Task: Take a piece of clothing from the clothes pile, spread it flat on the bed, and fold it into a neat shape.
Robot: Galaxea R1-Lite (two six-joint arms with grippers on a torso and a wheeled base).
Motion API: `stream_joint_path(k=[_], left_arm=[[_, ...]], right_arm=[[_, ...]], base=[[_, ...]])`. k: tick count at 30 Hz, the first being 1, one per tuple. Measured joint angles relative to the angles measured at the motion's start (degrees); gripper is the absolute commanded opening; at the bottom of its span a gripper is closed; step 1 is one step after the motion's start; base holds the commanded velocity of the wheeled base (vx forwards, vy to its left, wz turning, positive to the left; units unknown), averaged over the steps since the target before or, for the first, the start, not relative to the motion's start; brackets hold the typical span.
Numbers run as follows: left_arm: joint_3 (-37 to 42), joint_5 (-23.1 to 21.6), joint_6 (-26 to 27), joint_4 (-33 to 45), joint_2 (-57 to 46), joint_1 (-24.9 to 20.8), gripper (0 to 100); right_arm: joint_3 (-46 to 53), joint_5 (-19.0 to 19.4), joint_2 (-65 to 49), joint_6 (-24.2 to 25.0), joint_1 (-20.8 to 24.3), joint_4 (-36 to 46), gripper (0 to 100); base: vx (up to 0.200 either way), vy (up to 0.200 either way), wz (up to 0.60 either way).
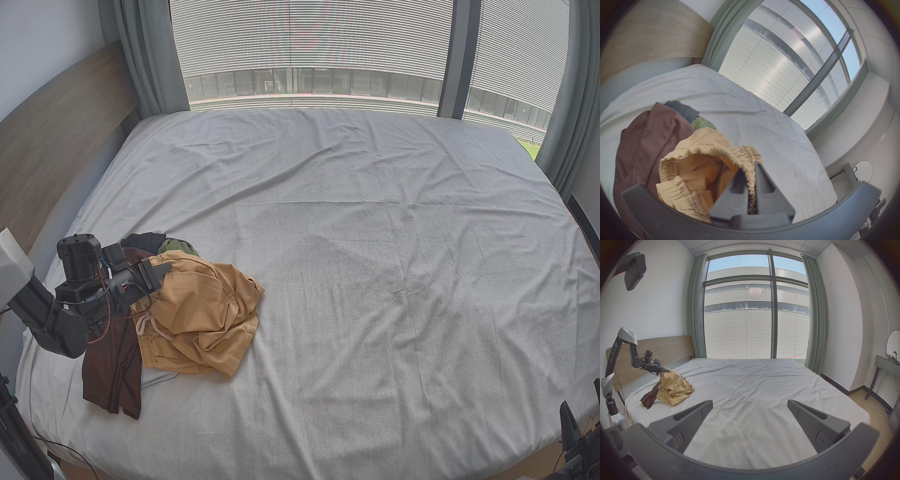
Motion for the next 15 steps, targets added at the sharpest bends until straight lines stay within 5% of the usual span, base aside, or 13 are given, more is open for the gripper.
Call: stream_joint_path(k=[15], left_arm=[[1.65,-0.18,-0.55,-2.35,-6.08,-5.77,0]], right_arm=[[0.0,0.0,0.0,0.0,0.0,0.0,100]], base=[[0.0,0.0,0.0]])
